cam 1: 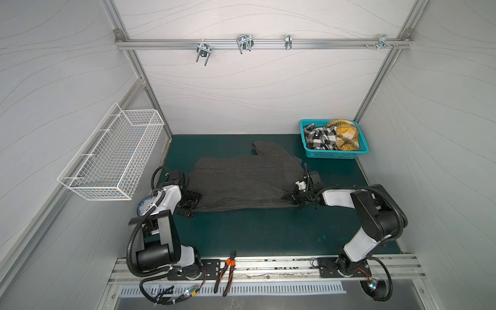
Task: Fold and stack the long sleeve shirts
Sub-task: 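Place the cuff along the shirt's near edge with the left gripper while the right holds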
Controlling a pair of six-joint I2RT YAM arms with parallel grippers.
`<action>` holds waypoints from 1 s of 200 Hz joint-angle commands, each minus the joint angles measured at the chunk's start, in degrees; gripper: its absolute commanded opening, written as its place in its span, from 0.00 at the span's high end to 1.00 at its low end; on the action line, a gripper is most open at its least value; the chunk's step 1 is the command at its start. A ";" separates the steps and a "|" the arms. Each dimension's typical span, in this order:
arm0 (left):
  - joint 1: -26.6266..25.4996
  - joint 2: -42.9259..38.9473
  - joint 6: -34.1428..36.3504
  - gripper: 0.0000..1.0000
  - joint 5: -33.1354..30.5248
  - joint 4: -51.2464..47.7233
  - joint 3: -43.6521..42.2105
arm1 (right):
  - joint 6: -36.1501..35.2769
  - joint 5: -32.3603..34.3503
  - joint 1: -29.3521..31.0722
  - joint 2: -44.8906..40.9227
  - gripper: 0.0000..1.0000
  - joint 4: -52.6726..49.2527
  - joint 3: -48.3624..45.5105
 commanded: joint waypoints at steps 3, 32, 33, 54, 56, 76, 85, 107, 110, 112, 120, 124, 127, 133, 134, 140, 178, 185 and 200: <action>-0.13 4.05 1.08 0.39 -3.54 1.45 2.45 | -3.01 0.31 -0.42 -3.22 1.00 -8.14 2.25; -0.09 6.29 2.35 0.60 -4.59 3.13 1.87 | -4.58 -0.30 -2.35 -4.03 1.00 -9.86 1.77; -0.09 6.31 2.41 0.60 -4.65 3.17 1.82 | -4.63 -0.30 -2.40 -4.04 1.00 -9.93 1.72; -0.06 7.47 3.70 0.80 -5.72 3.86 1.66 | -6.10 0.69 -3.41 -4.40 1.00 -11.64 1.08; -0.01 7.65 3.83 0.84 -5.79 3.88 1.72 | -6.16 0.74 -3.38 -4.32 1.00 -11.79 0.97; 0.65 9.64 4.83 1.00 -5.76 3.47 2.02 | -6.75 0.97 -3.78 -3.55 1.00 -11.50 -0.03; 0.86 9.89 5.22 1.00 -5.86 3.62 2.19 | -7.19 1.68 -4.22 -3.26 1.00 -11.80 -0.35; 0.85 10.37 6.37 1.00 -6.79 3.61 2.83 | -8.28 3.13 -4.92 -2.41 1.00 -11.91 -0.90; 0.77 10.52 6.54 1.00 -6.81 3.64 2.88 | -8.47 2.96 -4.95 -2.10 1.00 -12.05 -0.69; 0.77 10.59 6.52 1.00 -6.81 3.65 2.90 | -8.53 2.89 -4.86 -1.88 1.00 -12.07 -0.66; 0.83 11.02 6.75 1.00 -6.62 3.69 2.85 | -8.92 2.62 -4.75 -0.89 1.00 -12.35 -0.14; 0.77 11.21 6.77 1.00 -6.35 3.76 2.75 | -9.11 2.40 -4.59 -0.39 1.00 -12.50 0.16; 0.78 11.33 6.80 1.00 -6.15 3.74 2.66 | -9.20 2.19 -4.58 -0.09 1.00 -12.72 0.39; 0.78 11.51 6.90 1.00 -5.58 3.74 2.52 | -9.49 1.73 -4.48 0.51 0.94 -13.04 0.90; 0.79 11.51 6.88 1.00 -5.45 3.74 2.50 | -9.55 1.60 -4.52 0.56 0.91 -13.10 1.02; 0.80 11.53 6.94 0.98 -5.07 3.63 2.39 | -10.39 1.00 -4.79 0.85 0.75 -13.88 1.72; 0.80 6.49 8.57 0.70 -7.66 0.17 3.96 | -19.11 -2.23 -10.10 -7.88 0.43 -26.46 6.58; 0.71 5.26 9.08 0.65 -8.79 -2.02 5.49 | -21.16 -1.77 -10.94 -10.47 0.41 -30.68 8.06; 0.02 2.23 10.69 0.58 -10.39 -5.82 9.53 | -24.71 2.16 -11.45 -14.55 0.38 -38.20 10.91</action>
